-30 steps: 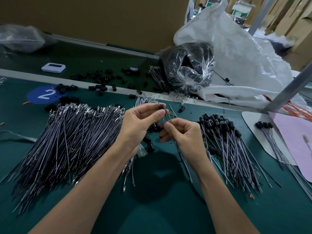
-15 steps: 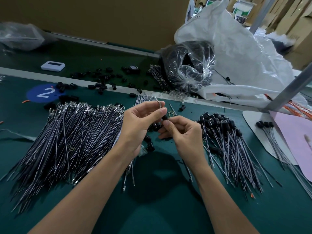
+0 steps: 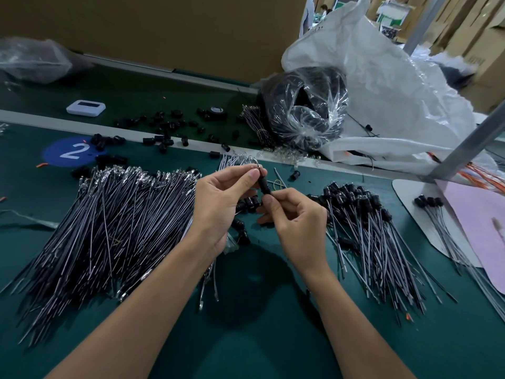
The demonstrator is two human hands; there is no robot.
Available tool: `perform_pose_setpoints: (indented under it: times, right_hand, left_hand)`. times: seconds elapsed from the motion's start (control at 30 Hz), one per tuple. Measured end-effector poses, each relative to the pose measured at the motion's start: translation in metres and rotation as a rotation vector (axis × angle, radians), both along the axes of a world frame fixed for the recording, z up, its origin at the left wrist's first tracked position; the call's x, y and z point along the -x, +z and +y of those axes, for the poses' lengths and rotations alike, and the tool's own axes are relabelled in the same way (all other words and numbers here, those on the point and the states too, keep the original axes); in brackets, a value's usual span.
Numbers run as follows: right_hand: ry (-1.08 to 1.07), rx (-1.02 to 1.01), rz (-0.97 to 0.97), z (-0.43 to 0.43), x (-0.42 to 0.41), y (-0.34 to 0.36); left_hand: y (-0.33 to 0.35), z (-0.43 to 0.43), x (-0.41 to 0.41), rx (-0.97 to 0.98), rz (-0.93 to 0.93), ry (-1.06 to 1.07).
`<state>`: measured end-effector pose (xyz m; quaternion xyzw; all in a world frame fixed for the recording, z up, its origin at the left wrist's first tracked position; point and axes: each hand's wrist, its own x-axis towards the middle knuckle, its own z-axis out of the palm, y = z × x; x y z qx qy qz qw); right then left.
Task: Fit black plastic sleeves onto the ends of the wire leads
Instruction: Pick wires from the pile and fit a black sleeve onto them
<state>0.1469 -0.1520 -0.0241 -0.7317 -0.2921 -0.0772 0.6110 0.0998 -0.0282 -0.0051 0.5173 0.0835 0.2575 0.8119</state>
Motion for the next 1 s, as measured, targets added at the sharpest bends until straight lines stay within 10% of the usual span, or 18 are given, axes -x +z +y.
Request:
perform_pose_setpoints:
  times: [1.0]
  right_hand:
    - [0.189,-0.236,0.316,-0.0016,-0.0012,0.0089]
  left_hand:
    - [0.0063,-0.0030,0.0027,0.261,-0.024,-0.057]
